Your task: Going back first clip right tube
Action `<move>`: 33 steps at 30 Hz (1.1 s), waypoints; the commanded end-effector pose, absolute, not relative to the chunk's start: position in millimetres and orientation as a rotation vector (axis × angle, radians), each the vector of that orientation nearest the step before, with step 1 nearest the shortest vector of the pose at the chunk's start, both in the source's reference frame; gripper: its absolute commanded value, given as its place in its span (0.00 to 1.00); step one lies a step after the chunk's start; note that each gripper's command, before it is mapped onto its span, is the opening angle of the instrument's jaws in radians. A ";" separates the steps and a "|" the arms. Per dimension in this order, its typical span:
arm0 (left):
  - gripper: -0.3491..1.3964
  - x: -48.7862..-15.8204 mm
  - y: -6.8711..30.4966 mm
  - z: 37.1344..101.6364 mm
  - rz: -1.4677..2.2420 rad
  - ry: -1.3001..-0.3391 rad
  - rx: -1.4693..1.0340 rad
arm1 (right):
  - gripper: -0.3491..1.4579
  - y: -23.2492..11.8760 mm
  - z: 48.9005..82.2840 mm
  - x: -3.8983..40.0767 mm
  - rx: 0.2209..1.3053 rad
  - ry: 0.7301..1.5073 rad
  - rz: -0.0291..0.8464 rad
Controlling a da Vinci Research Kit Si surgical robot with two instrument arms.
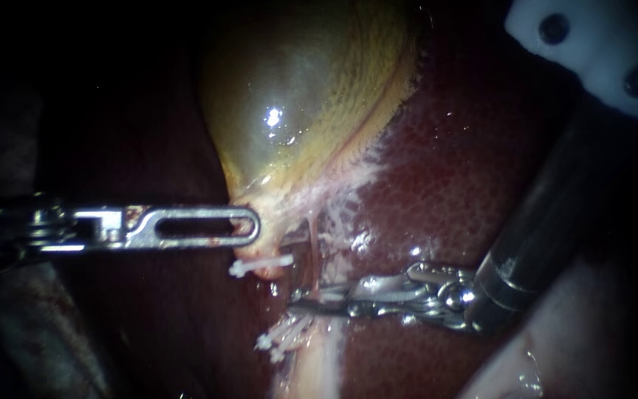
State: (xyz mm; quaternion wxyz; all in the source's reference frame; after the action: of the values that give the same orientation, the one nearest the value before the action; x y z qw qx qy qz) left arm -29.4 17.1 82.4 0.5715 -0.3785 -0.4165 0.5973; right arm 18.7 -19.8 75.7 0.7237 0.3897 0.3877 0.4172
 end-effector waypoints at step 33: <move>0.00 -29.5 17.1 82.4 1.401 -0.976 -0.888 | 0.40 -18.2 74.7 18.4 0.750 0.948 0.711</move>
State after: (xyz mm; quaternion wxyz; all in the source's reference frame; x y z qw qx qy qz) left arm -29.5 17.1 82.4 0.5716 -0.3786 -0.4164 0.5971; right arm 18.4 -18.1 74.6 0.7661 0.3420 0.4397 0.3206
